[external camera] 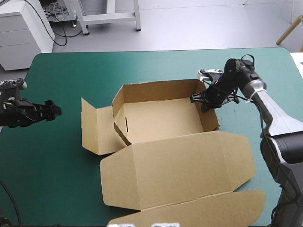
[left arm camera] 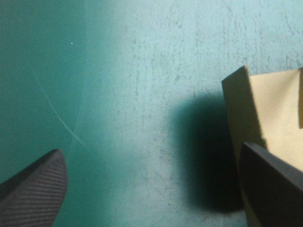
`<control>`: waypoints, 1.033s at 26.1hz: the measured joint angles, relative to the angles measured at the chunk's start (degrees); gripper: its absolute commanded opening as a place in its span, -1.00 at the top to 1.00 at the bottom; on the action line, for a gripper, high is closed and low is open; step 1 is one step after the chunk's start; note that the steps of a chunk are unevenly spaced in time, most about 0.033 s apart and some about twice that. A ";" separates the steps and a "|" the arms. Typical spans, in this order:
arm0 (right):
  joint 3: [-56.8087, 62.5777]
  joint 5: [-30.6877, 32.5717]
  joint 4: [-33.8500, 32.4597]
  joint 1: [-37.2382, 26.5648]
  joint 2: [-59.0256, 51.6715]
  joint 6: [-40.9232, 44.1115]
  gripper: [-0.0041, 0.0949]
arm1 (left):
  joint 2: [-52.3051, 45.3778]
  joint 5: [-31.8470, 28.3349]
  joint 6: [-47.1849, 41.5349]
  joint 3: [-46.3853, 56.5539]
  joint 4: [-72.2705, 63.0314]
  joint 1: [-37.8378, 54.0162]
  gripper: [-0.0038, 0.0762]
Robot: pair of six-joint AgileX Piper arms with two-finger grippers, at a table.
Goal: Fold the box
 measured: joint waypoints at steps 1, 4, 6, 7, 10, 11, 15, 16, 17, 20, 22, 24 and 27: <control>0.00 0.00 2.53 -1.81 -1.38 -1.00 0.96 | 0.00 0.04 0.00 0.00 -0.78 0.00 -0.86; 0.00 0.00 7.00 -6.49 -5.10 -3.08 0.96 | 0.00 0.12 0.26 0.00 -3.37 0.00 -0.86; 0.00 0.00 8.72 -8.65 -7.36 -4.55 0.96 | 0.00 0.12 0.54 0.00 -5.63 0.00 -0.86; 0.00 0.00 9.28 -8.97 -8.12 -5.15 0.96 | 0.00 0.12 0.91 0.00 -6.76 0.00 -0.86; 0.00 0.32 14.45 -9.09 -10.03 -7.99 0.96 | 0.00 1.00 2.63 0.00 -11.30 0.01 -0.86; 0.00 0.39 16.54 -9.09 -10.08 -8.68 0.96 | 0.00 1.32 3.14 0.00 -12.83 0.01 -0.86; 0.00 -0.14 21.49 -8.59 -10.15 -10.47 0.96 | 0.00 3.20 6.74 0.00 -19.43 0.06 -0.86; 0.00 -0.77 21.55 -8.07 -10.15 -10.58 0.96 | 0.00 3.66 7.36 0.00 -20.61 0.06 -0.86; 0.00 -1.71 21.28 -7.26 -10.15 -10.71 0.96 | 0.00 4.21 8.07 0.00 -21.73 0.06 -0.86; 0.00 -4.94 19.12 -4.16 -10.15 -10.63 0.96 | 0.00 5.54 8.99 0.00 -23.21 0.06 -0.86; 0.00 -7.07 17.73 -2.23 -10.15 -10.28 0.95 | 0.00 6.47 9.07 0.00 -23.26 0.06 -0.86; 0.00 -9.35 16.44 -0.62 -10.15 -9.53 0.95 | 0.00 7.64 9.24 0.00 -23.26 0.06 -0.86; 0.00 -11.98 15.53 0.91 -9.75 -8.26 0.95 | 0.00 9.22 9.70 0.00 -23.66 0.06 -0.86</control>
